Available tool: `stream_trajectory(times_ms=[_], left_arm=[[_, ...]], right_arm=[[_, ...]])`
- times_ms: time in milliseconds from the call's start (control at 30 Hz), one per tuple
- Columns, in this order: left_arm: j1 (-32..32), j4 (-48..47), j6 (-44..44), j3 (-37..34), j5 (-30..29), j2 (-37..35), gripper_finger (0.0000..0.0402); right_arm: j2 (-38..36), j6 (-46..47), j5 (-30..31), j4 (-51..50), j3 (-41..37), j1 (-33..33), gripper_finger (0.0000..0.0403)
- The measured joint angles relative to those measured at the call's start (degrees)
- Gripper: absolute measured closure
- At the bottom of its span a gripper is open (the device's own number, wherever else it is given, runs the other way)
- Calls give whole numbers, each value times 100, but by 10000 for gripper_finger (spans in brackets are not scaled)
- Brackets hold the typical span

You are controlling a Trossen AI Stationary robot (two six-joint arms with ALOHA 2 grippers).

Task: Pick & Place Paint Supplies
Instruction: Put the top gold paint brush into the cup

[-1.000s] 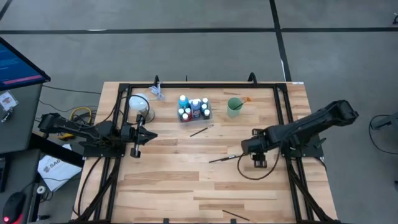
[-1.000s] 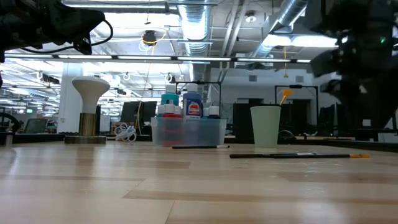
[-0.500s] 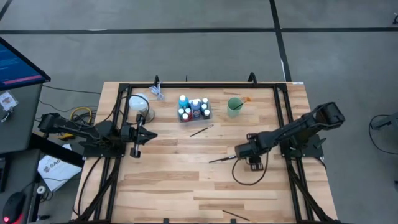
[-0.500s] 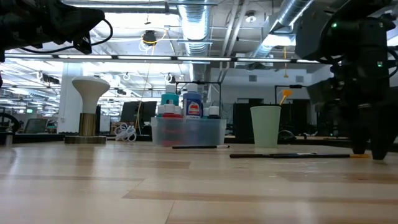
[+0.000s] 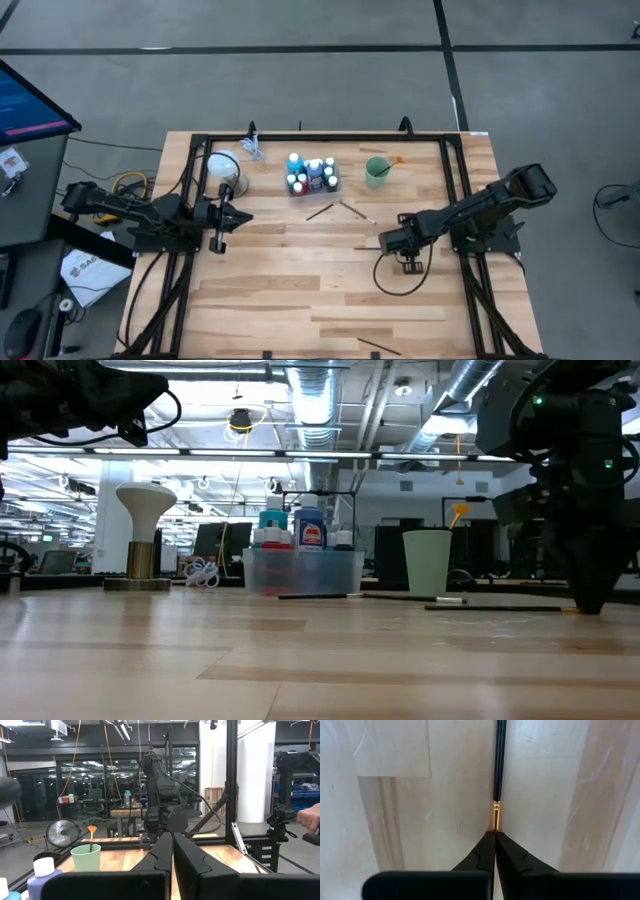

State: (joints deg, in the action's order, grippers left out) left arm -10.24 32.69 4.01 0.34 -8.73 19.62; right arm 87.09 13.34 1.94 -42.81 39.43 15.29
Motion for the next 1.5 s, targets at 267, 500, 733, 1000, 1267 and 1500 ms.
stream_trajectory(times_ms=[267, 500, 733, 1000, 1267, 1500], left_arm=[[-2, 0, 0, 0, 2, 0, 400], [-2, 2, 0, 0, 2, 0, 400], [-2, 0, 0, 0, 0, 0, 400], [-1, 17, 0, 0, 0, 0, 400], [0, 48, 0, 0, 2, 0, 400], [-1, 79, 0, 0, 2, 0, 400]], right_arm=[[-852, 9, -103, -1039, 502, 68, 402], [-1547, -135, 1726, -2220, 1400, -288, 402], [-1186, -966, 4886, -3838, 2478, -984, 403], [-111, -2550, 6290, -4762, 2740, -1738, 403], [630, -3299, 7007, -4723, 2703, -1923, 403], [791, -3591, 7012, -4702, 2705, -2087, 403]])
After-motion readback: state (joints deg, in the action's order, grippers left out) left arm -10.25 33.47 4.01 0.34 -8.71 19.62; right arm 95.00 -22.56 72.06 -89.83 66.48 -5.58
